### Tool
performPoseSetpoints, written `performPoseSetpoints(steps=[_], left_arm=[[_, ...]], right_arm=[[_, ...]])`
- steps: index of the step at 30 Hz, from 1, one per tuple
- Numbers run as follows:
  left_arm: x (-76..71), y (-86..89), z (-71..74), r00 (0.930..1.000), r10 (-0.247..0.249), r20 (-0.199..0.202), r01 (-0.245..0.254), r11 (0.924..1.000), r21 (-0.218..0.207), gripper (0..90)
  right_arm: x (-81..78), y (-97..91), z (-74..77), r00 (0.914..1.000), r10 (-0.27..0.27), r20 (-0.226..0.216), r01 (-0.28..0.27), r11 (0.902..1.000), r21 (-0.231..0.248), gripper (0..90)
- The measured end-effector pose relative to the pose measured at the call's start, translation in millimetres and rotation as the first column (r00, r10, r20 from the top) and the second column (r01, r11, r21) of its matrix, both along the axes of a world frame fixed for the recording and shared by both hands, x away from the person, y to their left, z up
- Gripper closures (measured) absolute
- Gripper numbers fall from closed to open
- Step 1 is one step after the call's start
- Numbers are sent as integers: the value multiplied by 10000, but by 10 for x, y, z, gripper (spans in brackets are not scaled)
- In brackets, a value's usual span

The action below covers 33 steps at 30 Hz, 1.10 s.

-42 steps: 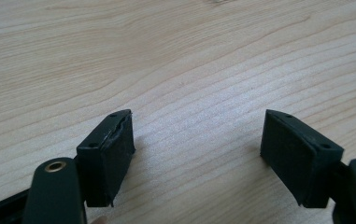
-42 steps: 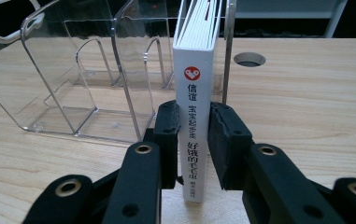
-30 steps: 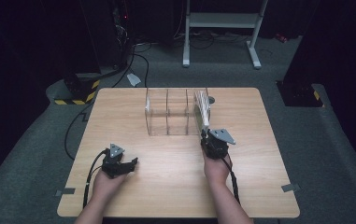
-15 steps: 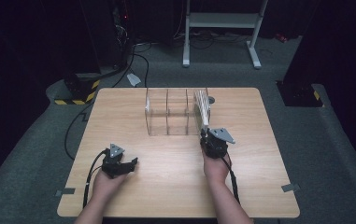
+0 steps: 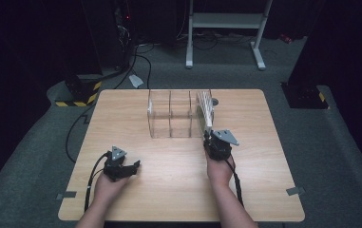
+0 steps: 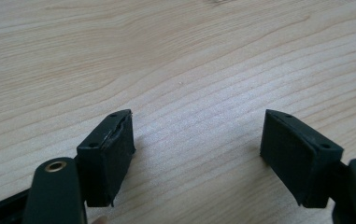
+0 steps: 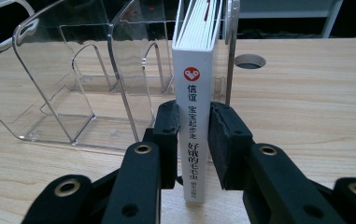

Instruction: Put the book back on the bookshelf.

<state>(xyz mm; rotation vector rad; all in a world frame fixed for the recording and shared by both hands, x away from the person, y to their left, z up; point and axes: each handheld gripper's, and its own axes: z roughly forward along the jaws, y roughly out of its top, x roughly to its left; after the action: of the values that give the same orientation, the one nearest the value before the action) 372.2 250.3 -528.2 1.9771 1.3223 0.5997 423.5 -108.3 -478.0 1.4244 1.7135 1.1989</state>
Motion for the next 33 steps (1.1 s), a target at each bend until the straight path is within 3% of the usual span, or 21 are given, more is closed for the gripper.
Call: performPoseSetpoints(steps=[20, 33], left_arm=[[0, 2, 1, 10000, -13, 3, 13, 10000, 19, 260], [0, 1, 0, 10000, -9, -3, 9, 10000, 1, 259]], right_arm=[[14, 6, 19, 10000, -26, 73, 25, 10000, 19, 717], [-16, -36, 72, 9996, 259, 59, -260, 9997, 47, 566]])
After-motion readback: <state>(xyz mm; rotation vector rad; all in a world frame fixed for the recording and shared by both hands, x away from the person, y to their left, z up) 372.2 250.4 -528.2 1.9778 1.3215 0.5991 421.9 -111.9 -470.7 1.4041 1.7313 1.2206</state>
